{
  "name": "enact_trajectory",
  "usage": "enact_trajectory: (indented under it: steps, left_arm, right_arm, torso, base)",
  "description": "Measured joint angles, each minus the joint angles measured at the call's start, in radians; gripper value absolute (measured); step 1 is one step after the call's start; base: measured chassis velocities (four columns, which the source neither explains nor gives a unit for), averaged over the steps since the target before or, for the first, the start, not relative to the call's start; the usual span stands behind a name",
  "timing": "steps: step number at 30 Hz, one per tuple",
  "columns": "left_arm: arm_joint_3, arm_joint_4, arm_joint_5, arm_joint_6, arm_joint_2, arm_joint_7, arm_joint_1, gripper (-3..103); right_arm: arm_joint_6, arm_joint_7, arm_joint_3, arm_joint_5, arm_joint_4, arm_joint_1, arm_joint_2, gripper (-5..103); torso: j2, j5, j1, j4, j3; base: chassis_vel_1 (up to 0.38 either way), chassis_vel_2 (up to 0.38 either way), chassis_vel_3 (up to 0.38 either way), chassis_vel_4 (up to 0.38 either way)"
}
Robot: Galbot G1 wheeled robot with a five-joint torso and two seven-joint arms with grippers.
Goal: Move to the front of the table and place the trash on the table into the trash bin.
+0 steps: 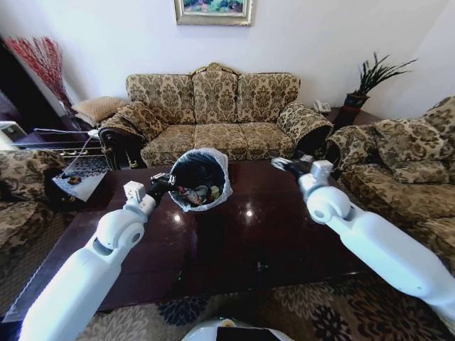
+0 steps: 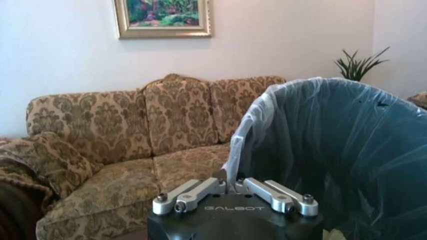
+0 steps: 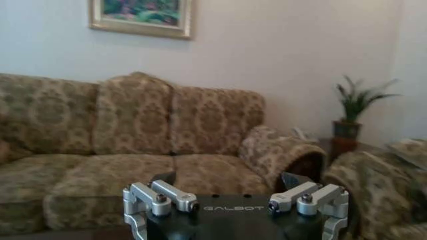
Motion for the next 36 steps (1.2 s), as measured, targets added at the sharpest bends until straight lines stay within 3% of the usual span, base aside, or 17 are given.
enact_trajectory:
  steps: [9, 13, 24, 36]
  left_arm:
    - [-0.001, -0.009, -0.001, -0.010, 0.011, -0.007, 0.007, 2]
    - [-0.001, -0.012, -0.003, -0.010, 0.018, -0.007, 0.003, 2]
    - [-0.009, -0.035, -0.003, -0.010, 0.014, -0.008, 0.028, 2]
    - [-0.005, -0.045, -0.002, -0.010, 0.010, -0.007, 0.035, 2]
  right_arm:
    - [-0.021, 0.014, 0.203, -0.062, 0.038, -0.267, 0.035, 100]
    - [-0.044, -0.037, 0.279, -0.104, 0.053, -0.359, 0.053, 100]
    - [-0.058, -0.056, 0.272, -0.131, 0.051, -0.357, 0.066, 100]
    - [-0.052, -0.061, 0.199, -0.142, -0.024, -0.284, 0.086, 100]
  torso:
    - [0.000, -0.0001, 0.000, -0.0002, 0.000]
    - [0.000, -0.0001, 0.000, -0.0002, 0.000]
    - [0.000, -0.0005, 0.000, 0.0003, 0.000]
    - [0.000, 0.0001, 0.000, -0.0003, 0.000]
  base:
    - [0.000, 0.000, 0.000, 0.000]
    - [0.000, 0.000, 0.000, 0.000]
    - [-0.040, -0.032, 0.042, 0.030]
    - [-0.230, -0.205, 0.232, 0.207]
